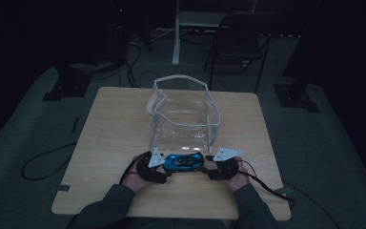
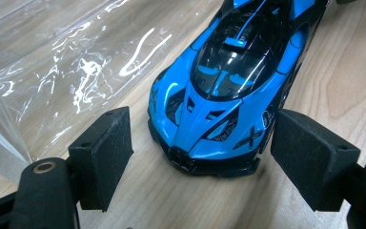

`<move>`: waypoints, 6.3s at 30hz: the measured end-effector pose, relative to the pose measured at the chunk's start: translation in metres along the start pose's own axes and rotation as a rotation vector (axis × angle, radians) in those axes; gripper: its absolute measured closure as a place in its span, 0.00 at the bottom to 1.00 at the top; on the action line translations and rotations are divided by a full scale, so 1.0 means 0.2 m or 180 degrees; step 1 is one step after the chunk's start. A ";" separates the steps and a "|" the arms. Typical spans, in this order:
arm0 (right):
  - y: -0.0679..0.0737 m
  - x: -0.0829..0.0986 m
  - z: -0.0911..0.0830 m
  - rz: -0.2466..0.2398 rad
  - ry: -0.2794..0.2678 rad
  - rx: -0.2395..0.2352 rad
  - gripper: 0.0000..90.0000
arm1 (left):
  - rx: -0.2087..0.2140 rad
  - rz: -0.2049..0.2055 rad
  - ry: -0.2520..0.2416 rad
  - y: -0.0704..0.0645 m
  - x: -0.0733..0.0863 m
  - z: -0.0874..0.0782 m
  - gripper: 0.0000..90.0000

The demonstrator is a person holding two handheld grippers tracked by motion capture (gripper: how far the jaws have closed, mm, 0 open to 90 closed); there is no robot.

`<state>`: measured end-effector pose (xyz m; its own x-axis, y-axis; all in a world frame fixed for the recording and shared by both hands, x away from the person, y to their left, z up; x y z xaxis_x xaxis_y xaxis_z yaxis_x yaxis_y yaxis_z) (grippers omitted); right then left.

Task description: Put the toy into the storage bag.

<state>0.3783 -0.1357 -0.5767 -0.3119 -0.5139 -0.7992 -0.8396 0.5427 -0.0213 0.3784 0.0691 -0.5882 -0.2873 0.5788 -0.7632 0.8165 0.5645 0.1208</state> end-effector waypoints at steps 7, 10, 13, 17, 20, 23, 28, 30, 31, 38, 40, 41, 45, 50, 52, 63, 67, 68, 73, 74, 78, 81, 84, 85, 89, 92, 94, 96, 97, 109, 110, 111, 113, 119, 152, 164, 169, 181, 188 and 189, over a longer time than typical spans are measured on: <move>0.00 0.01 0.01 0.0007 0.0032 -0.0015 0.48 | -0.0139 -0.0085 -0.0132 0.06 -0.05 -0.03 0.29; 0.01 0.04 0.03 -0.0054 0.0177 -0.0052 0.46 | -0.0113 -0.0126 -0.0138 0.08 -0.04 -0.04 0.31; 0.02 0.06 0.06 -0.0101 0.0289 -0.0038 0.46 | -0.0010 -0.0066 -0.0181 0.05 -0.04 -0.04 0.28; 0.04 0.05 0.10 -0.0176 0.0383 0.0034 0.47 | 0.0080 0.0217 -0.0053 -0.04 -0.02 -0.01 0.24; 0.04 0.04 0.11 -0.0186 0.0360 0.0050 0.48 | -0.0038 0.0325 0.0096 -0.06 0.01 0.04 0.23; 0.03 0.03 0.10 -0.0194 0.0312 0.0105 0.47 | -0.0156 0.0246 0.0113 -0.01 -0.01 0.04 0.24; -0.01 -0.01 0.07 -0.0132 0.0152 0.0233 0.47 | -0.0199 0.0254 0.0046 0.01 -0.03 0.02 0.23; -0.02 -0.04 0.06 -0.0048 -0.0004 0.0200 0.48 | -0.0204 0.0235 0.0027 0.02 -0.04 0.01 0.23; -0.03 -0.06 0.06 -0.0019 -0.0060 0.0185 0.47 | -0.0208 0.0226 0.0024 0.03 -0.04 0.00 0.23; 0.00 -0.01 0.08 -0.0065 0.0144 0.0076 0.47 | -0.0245 0.0162 -0.0049 0.07 -0.07 -0.02 0.23; 0.01 0.01 0.10 -0.0100 0.0233 0.0089 0.47 | -0.0454 0.0160 -0.0068 0.10 -0.07 -0.03 0.28; 0.00 0.01 0.10 -0.0085 0.0265 0.0088 0.47 | -0.0582 0.0159 -0.0018 0.13 -0.07 -0.03 0.32; 0.00 0.00 0.09 -0.0075 0.0191 0.0124 0.46 | -0.0512 -0.0035 -0.0080 0.18 -0.07 -0.06 0.32; -0.01 -0.07 0.05 -0.0058 -0.0058 0.0181 0.46 | -0.0331 -0.0021 -0.0144 0.14 -0.10 -0.05 0.31; -0.01 -0.12 0.05 -0.0076 -0.0119 0.0244 0.47 | -0.0289 -0.0002 -0.0141 0.13 -0.10 -0.05 0.30; -0.06 -0.10 0.11 -0.0019 0.0056 0.0425 0.47 | -0.0214 -0.0170 -0.0044 0.13 -0.06 0.01 0.29; -0.06 -0.08 0.09 0.0121 0.0040 0.0387 0.49 | -0.0208 -0.0194 -0.0059 0.11 -0.06 0.00 0.30; -0.05 -0.08 0.09 0.0154 0.0034 0.0366 0.49 | -0.0199 -0.0200 -0.0065 0.11 -0.06 -0.01 0.30; -0.04 -0.06 0.07 0.0283 0.0027 0.0209 0.49 | -0.0082 -0.0250 -0.0062 0.08 -0.05 -0.01 0.29; -0.03 -0.06 0.08 0.0306 0.0039 0.0171 0.43 | -0.0096 -0.0186 0.0007 0.07 -0.03 0.00 0.29; -0.01 0.02 0.14 0.0060 0.0385 0.0272 0.39 | -0.0111 -0.0177 0.0025 0.07 -0.02 0.01 0.26; -0.02 0.02 0.13 0.0086 0.0391 0.0232 0.42 | -0.0073 -0.0158 0.0039 0.07 -0.02 0.02 0.26; -0.02 0.03 0.13 0.0134 0.0403 0.0148 0.45 | -0.0060 -0.0067 0.0137 0.04 0.00 0.05 0.25; -0.02 0.03 0.13 0.0134 0.0403 0.0148 0.45 | -0.0060 -0.0067 0.0137 0.04 0.00 0.05 0.25; 0.01 0.03 0.13 0.0037 0.0385 0.0090 0.62 | -0.0210 0.0007 0.0196 0.03 0.00 0.07 0.24; 0.02 0.00 0.13 -0.0021 0.0340 0.0132 0.65 | -0.0239 0.0017 0.0213 0.04 0.01 0.07 0.23; 0.02 -0.01 0.14 -0.0036 0.0310 0.0155 0.65 | -0.0307 0.0047 0.0166 0.05 -0.01 0.05 0.23; 0.01 -0.03 0.14 -0.0018 0.0247 0.0166 0.65 | -0.0334 0.0025 0.0108 0.07 -0.02 0.04 0.23; 0.01 -0.03 0.14 -0.0014 0.0219 0.0180 0.65 | -0.0353 -0.0001 0.0072 0.08 -0.03 0.03 0.23; -0.04 -0.14 0.11 -0.0015 -0.0025 0.0398 0.58 | -0.0484 -0.0114 -0.0082 0.19 -0.10 -0.02 0.23; -0.04 -0.14 0.11 0.0003 -0.0041 0.0395 0.57 | -0.0486 -0.0122 -0.0110 0.20 -0.10 -0.02 0.23; -0.05 -0.15 0.11 0.0002 -0.0070 0.0404 0.57 | -0.0484 -0.0139 -0.0121 0.21 -0.11 -0.03 0.23; -0.05 -0.16 0.12 -0.0017 -0.0094 0.0358 0.52 | -0.0484 -0.0173 -0.0155 0.22 -0.12 -0.03 0.23; -0.03 -0.13 0.16 -0.0259 -0.0028 0.0461 0.35 | -0.0515 -0.0252 -0.0222 0.26 -0.15 -0.04 0.23; 0.01 -0.20 0.30 -0.0445 0.0033 -0.0054 0.64 | -0.0475 -0.0024 -0.0083 0.27 -0.12 0.01 0.27; 0.01 -0.20 0.36 -0.0193 -0.0156 -0.0060 0.61 | -0.0511 0.0020 0.0004 0.26 -0.11 0.03 0.28; 0.02 -0.20 0.35 -0.0285 -0.0160 -0.0082 0.63 | -0.0519 0.0026 0.0023 0.26 -0.10 0.03 0.28; 0.06 -0.27 0.25 -0.0289 -0.0318 -0.0207 0.65 | -0.0409 -0.0002 -0.0017 0.23 -0.08 0.03 0.30; 0.07 -0.31 0.20 -0.0218 -0.0465 -0.0252 0.65 | -0.0370 -0.0026 -0.0044 0.21 -0.07 0.03 0.30; 0.07 -0.31 0.20 -0.0208 -0.0491 -0.0263 0.65 | -0.0376 -0.0003 -0.0024 0.21 -0.06 0.03 0.30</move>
<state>0.4036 -0.0698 -0.5507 -0.1890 -0.4349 -0.8804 -0.8915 0.4518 -0.0318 0.4191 0.0816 -0.5780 -0.2839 0.5739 -0.7681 0.7513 0.6309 0.1937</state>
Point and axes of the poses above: each handheld gripper's, and its own axes: z roughly forward along the jaws, x roughly out of its underside, y roughly to its left, the point moved 8 cm from there along z, roughly forward along the jaws
